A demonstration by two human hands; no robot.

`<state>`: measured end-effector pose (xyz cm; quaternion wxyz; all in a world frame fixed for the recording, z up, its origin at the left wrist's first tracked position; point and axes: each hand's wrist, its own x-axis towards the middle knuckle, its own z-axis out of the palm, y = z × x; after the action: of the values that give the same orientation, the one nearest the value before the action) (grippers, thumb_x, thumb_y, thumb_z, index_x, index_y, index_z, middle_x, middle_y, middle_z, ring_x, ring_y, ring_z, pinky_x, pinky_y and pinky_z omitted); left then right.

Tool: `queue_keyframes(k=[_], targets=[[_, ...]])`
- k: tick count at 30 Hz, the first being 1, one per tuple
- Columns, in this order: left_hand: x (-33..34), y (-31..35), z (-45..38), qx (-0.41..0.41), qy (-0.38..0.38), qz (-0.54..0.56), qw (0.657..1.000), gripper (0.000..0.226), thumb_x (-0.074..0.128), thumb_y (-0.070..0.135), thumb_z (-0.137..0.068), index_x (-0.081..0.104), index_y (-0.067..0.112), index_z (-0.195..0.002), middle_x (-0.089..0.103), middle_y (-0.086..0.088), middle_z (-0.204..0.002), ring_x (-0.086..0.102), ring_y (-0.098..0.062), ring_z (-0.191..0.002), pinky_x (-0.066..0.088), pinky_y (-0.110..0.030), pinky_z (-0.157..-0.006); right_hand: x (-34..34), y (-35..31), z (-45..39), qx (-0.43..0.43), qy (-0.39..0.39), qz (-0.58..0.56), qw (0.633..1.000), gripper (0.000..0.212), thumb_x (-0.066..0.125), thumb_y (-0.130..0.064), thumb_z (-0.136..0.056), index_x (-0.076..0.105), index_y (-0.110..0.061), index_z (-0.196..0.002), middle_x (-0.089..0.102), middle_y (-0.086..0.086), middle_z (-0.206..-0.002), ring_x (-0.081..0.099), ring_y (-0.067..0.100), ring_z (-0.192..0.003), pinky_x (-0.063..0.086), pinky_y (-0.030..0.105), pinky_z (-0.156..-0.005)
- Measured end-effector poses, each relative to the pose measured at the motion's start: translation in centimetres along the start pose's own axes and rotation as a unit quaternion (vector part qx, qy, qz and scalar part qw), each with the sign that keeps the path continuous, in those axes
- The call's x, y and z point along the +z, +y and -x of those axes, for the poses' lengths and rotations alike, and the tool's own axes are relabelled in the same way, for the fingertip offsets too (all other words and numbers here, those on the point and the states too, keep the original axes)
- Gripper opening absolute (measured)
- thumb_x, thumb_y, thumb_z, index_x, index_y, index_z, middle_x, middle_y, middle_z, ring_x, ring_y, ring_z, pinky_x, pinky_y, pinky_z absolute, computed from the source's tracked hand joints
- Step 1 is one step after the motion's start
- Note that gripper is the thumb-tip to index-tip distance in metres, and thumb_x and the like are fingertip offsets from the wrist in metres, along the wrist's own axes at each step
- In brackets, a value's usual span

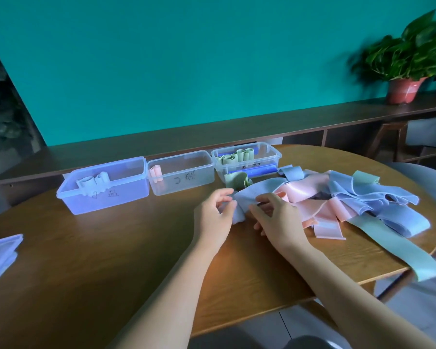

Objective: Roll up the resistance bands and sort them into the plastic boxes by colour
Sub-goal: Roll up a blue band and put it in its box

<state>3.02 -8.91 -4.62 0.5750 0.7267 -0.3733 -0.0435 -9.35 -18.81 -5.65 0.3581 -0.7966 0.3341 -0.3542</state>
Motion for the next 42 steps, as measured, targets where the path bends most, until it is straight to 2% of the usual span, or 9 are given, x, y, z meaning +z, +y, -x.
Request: queue_keyframes(k=[8,13,17,21,25,29,34,38,42], targets=[[-2.8,-0.6,2.7,-0.036,0.044,0.058,0.997,0.031,0.069,0.013,-0.091,0.069,0.035,-0.114,0.073,0.016,-0.099,0.066,-0.001,-0.093,0.051,-0.021,-0.086,0.1,-1.8,2.5,-0.04,-0.064,-0.069,0.995,0.027,0.066,-0.035,-0.097,0.066,-0.02,-0.119,0.073,-0.006,-0.086,0.067,0.006,-0.058,0.051,0.016,-0.055],[-5.3,-0.3,5.2,-0.041,0.042,0.132,0.989,0.035,0.067,0.001,-0.09,0.069,0.027,-0.114,0.075,0.006,-0.104,0.068,-0.005,-0.097,0.049,-0.016,-0.085,1.5,-2.7,3.7,-0.039,-0.138,-0.059,0.988,0.046,0.071,-0.043,-0.091,0.06,-0.027,-0.132,0.071,-0.008,-0.113,0.067,-0.004,-0.065,0.047,0.007,-0.066],[-7.1,0.2,7.3,-0.022,0.041,0.171,0.984,0.038,0.064,-0.009,-0.088,0.07,0.02,-0.112,0.074,-0.002,-0.107,0.069,-0.009,-0.101,0.049,-0.017,-0.087,2.0,-4.0,4.9,-0.037,-0.198,-0.13,0.971,0.056,0.078,-0.037,-0.087,0.058,-0.02,-0.137,0.071,-0.006,-0.113,0.065,-0.004,-0.067,0.051,0.017,-0.071],[-9.5,0.8,9.1,-0.014,0.039,0.168,0.985,0.037,0.067,-0.01,-0.087,0.071,0.019,-0.109,0.075,-0.001,-0.106,0.069,-0.012,-0.103,0.052,-0.025,-0.091,1.8,-5.2,6.2,-0.06,-0.228,-0.17,0.957,0.05,0.083,-0.038,-0.081,0.065,-0.027,-0.126,0.07,-0.009,-0.111,0.068,0.004,-0.091,0.051,0.02,-0.087],[-12.5,3.1,9.6,-0.005,0.03,0.143,0.989,0.038,0.074,-0.002,-0.084,0.072,0.027,-0.108,0.076,0.002,-0.102,0.07,-0.015,-0.1,0.052,-0.03,-0.094,1.5,-7.3,7.2,-0.089,-0.241,-0.203,0.945,0.049,0.082,-0.036,-0.079,0.067,-0.028,-0.126,0.066,-0.011,-0.122,0.061,0.01,-0.107,0.048,0.015,-0.089],[-15.8,6.2,9.4,0.022,-0.066,0.111,0.991,0.043,0.076,0.002,-0.085,0.068,0.026,-0.119,0.075,0.002,-0.107,0.068,-0.015,-0.101,0.051,-0.028,-0.096,0.0,-10.6,7.3,-0.118,-0.272,-0.279,0.913,0.041,0.073,-0.033,-0.085,0.07,-0.02,-0.124,0.072,-0.003,-0.121,0.064,0.016,-0.118,0.05,0.018,-0.093],[-18.6,9.2,9.6,0.029,-0.14,0.109,0.984,0.043,0.075,-0.001,-0.084,0.063,0.014,-0.123,0.072,-0.011,-0.106,0.07,-0.02,-0.096,0.054,-0.028,-0.093,-1.3,-13.4,7.3,-0.127,-0.379,-0.262,0.878,0.036,0.066,-0.03,-0.09,0.069,-0.016,-0.123,0.073,-0.006,-0.118,0.064,0.006,-0.118,0.047,0.021,-0.102],[-19.8,9.9,9.7,0.015,-0.154,0.042,0.987,0.041,0.082,0.008,-0.081,0.066,0.018,-0.117,0.073,-0.008,-0.102,0.071,-0.019,-0.097,0.054,-0.033,-0.095,-1.9,-14.2,6.8,-0.141,-0.405,-0.208,0.879,0.027,0.069,-0.033,-0.087,0.076,-0.013,-0.103,0.075,-0.003,-0.099,0.066,0.008,-0.101,0.048,0.024,-0.097],[-20.9,10.2,9.7,-0.025,-0.239,-0.045,0.97,0.042,0.081,0.018,-0.083,0.065,0.02,-0.122,0.074,-0.009,-0.107,0.07,-0.022,-0.101,0.055,-0.032,-0.094,-2.7,-14.7,6.1,-0.138,-0.384,-0.19,0.893,0.029,0.074,-0.037,-0.082,0.077,-0.011,-0.097,0.076,0.0,-0.095,0.068,0.009,-0.096,0.048,0.028,-0.1]])
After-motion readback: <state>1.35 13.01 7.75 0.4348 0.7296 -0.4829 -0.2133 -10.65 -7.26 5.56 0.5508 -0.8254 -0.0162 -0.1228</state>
